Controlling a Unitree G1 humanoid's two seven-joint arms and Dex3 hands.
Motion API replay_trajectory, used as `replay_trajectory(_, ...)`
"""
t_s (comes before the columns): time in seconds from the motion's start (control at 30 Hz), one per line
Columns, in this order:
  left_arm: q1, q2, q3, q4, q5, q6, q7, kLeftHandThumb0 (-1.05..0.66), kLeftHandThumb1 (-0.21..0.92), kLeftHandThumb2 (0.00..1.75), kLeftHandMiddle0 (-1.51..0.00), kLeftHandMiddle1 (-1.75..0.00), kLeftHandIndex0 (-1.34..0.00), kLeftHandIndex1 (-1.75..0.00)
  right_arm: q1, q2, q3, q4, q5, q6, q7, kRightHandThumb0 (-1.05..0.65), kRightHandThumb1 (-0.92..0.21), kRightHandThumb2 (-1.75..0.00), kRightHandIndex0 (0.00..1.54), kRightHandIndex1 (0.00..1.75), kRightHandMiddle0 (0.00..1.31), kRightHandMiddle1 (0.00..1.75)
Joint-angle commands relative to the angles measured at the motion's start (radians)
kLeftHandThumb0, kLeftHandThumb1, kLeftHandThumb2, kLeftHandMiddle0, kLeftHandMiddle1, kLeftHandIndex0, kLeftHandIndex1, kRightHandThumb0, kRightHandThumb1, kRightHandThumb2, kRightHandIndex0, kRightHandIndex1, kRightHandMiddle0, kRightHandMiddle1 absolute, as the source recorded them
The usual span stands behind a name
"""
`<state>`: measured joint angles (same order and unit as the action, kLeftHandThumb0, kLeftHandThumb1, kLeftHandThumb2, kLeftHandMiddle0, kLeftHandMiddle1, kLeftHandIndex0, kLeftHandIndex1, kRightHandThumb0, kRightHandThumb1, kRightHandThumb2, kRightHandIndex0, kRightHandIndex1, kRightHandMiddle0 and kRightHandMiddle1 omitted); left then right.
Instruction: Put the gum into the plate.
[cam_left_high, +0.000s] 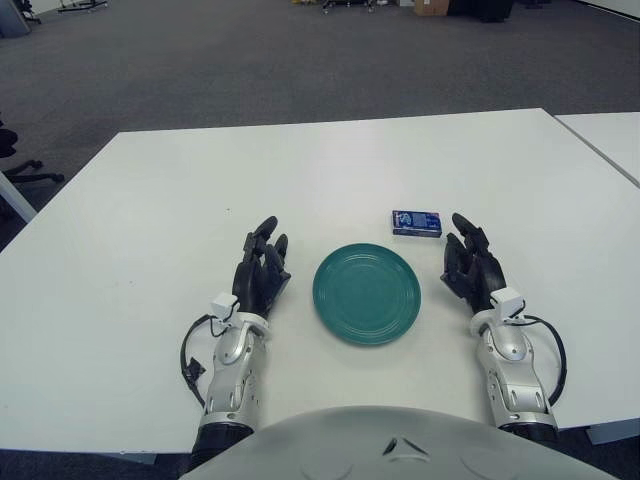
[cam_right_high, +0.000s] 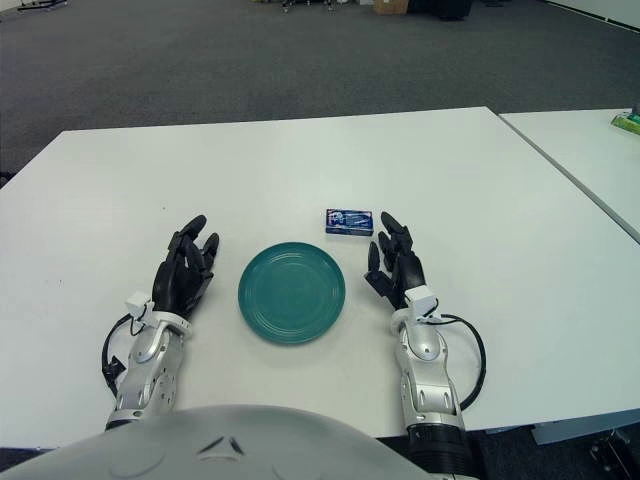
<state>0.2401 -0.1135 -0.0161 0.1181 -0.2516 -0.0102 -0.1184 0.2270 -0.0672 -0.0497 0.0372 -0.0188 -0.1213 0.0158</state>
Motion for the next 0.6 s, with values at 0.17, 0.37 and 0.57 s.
replay_trajectory(0.17,0.022,-0.01,-0.001,0.081,0.048,-0.063,0.013,-0.76,0.92,0.9,-0.36,-0.02,0.0,-0.73,0.012,-0.046,-0.018,0.01,-0.093,-0.037,-0.059,-0.66,-0.92,-0.8,0.2,0.02,0.0,0.39)
replay_trajectory(0.37,0.002,-0.011,-0.002,0.156,0.076,-0.161,0.009,-0.76,0.92,0.88,-0.35,-0.01,0.0,-0.76,-0.109,-0.167,-0.034,0.008,-0.275,-0.115,-0.143,-0.69,-0.92,-0.73,0.23,0.03,0.0,0.46)
replay_trajectory(0.57,-0.03,-0.011,-0.001,0.226,0.082,-0.233,-0.009,-0.74,0.92,0.88,-0.35,-0.01,0.0,-0.77,-0.194,-0.266,0.005,-0.044,-0.545,-0.129,-0.278,-0.75,-0.92,-0.68,0.23,0.02,0.0,0.47)
